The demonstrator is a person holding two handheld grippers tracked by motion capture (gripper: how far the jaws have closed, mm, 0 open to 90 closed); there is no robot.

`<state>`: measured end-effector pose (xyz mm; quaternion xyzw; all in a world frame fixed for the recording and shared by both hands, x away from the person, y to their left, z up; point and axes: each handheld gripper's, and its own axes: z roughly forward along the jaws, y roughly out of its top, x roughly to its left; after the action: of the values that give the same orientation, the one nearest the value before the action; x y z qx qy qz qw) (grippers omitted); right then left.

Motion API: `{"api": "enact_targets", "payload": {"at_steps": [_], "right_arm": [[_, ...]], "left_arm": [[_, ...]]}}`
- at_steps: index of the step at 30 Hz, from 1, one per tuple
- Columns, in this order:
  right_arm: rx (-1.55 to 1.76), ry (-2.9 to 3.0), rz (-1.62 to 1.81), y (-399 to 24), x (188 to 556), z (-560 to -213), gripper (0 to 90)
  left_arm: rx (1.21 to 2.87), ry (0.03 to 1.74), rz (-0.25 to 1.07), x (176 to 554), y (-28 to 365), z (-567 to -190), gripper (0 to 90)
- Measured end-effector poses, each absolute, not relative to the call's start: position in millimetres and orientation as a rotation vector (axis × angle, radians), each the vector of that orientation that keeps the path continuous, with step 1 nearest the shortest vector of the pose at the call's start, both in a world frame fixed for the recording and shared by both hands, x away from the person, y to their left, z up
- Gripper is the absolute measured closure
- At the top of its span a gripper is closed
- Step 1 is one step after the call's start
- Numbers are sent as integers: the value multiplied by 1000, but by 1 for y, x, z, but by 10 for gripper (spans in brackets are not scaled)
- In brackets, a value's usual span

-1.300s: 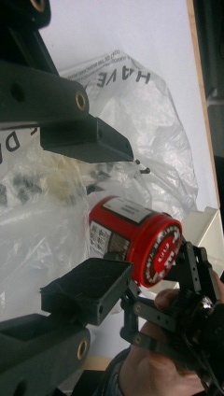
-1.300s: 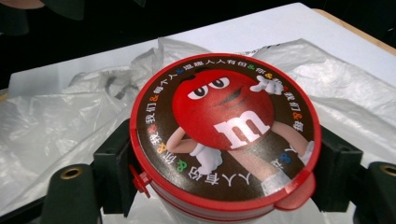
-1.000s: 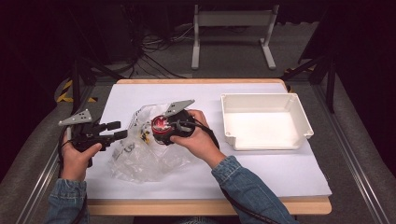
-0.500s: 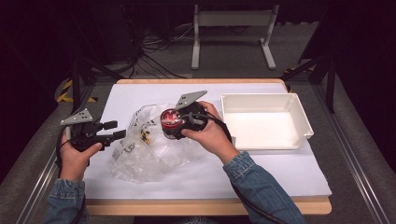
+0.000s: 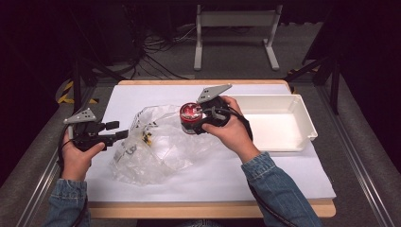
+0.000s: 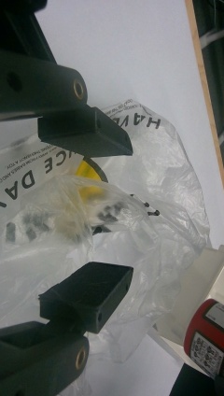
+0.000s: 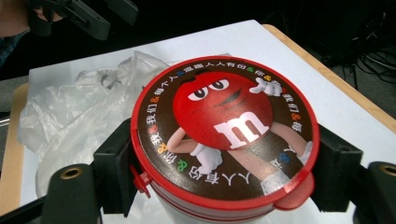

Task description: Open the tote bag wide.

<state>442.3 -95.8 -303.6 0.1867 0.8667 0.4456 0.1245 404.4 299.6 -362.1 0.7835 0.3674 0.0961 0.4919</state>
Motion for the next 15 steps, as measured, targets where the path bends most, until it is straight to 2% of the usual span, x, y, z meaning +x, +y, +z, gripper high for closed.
{"api": "enact_targets", "payload": {"at_steps": [15], "right_arm": [[621, 2499, 1254, -142, 445, -291, 251]], "left_arm": [[1901, 870, 194, 410, 297, -359, 384]]}}
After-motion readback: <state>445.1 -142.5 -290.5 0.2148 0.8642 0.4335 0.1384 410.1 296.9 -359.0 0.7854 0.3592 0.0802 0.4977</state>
